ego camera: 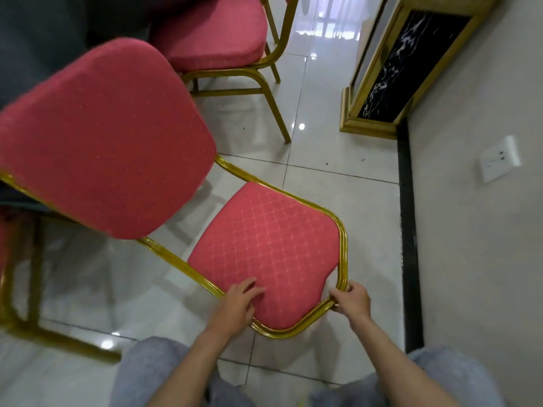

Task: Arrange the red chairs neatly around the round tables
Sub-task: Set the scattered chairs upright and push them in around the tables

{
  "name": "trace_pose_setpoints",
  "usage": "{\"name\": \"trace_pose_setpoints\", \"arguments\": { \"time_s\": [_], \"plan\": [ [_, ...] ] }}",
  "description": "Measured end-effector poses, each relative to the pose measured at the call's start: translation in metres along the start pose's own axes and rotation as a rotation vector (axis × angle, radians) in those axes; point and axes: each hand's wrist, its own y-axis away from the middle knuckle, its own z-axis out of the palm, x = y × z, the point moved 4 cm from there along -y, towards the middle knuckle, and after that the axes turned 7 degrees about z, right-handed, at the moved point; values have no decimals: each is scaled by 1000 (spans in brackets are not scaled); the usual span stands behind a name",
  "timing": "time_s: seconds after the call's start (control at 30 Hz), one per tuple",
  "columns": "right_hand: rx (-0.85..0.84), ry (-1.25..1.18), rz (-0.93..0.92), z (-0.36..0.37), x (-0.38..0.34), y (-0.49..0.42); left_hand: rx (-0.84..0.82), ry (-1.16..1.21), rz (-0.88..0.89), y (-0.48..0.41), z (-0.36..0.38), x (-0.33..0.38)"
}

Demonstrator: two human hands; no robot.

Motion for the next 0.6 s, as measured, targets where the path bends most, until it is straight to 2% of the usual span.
{"name": "trace_pose_setpoints", "arguments": {
  "time_s": [0.13, 0.33, 0.6],
  "plan": [
    [14, -6, 9, -43, -49, 84, 177, 135, -19, 35, -68, 46],
    [25, -11, 80, -88, -104, 195, 175, 170, -50, 87, -152, 121],
    [35, 40, 78, -129, -175, 317, 170, 169, -63, 149, -270, 210]
  ]
}}
